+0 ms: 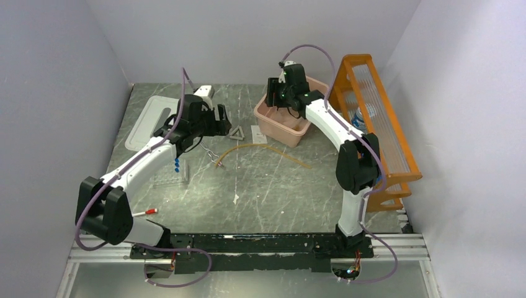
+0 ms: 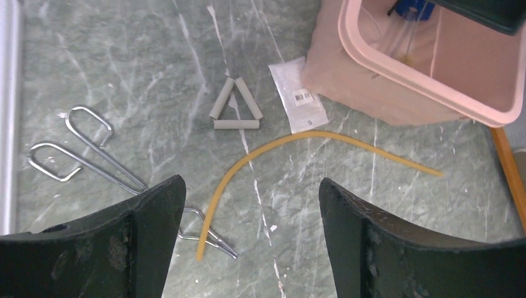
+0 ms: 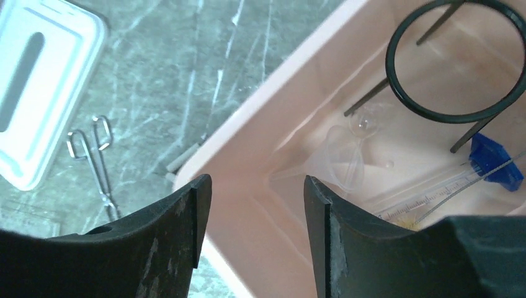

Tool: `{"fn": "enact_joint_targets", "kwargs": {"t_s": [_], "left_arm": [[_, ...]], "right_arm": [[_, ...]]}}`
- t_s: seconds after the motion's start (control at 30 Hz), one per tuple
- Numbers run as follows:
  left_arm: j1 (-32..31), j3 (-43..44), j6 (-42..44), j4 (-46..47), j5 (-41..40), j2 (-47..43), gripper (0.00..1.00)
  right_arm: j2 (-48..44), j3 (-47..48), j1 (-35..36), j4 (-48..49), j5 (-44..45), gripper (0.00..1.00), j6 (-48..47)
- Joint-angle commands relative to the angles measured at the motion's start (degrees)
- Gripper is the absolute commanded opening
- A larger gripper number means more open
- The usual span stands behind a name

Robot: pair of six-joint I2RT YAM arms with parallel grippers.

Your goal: Organize the chemistry lab equipment

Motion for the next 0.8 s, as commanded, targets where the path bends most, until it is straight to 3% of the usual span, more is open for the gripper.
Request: {"fn": "enact_joint_targets", "kwargs": {"t_s": [0.0,0.23,0.43,0.63,0.77], "left_arm": [[-0.1,-1.1,-1.7,-0.4,-7.5,-3.5,0.82],[-0.1,0.0,-5.1,-5.5,-17.9,-5.2,0.78],[0.1,-1.6,-6.3,-6.8,-26.3,-10.7,0.71],[0.3,-1.7,-6.8,-8.3,-28.3,-11.7,0.76],[0.4,-0.1,-7.3,-11.0,-29.8,-10.2,0.78]], "right_arm": [[-3.4,1.4,2.7,1.8,0.7,0.6,-1.5],[1.9,6.0,12.6,2.1,8.3,0.54,-7.0],[11.1,12.4,16.7,-1.1,12.9,0.3,-8.6],[19.5,19.1,18.6,-5.3,16.8,0.44,-9.9],[23.0,20.8,19.2,-8.6,13.2,0.48,-14.1]]}}
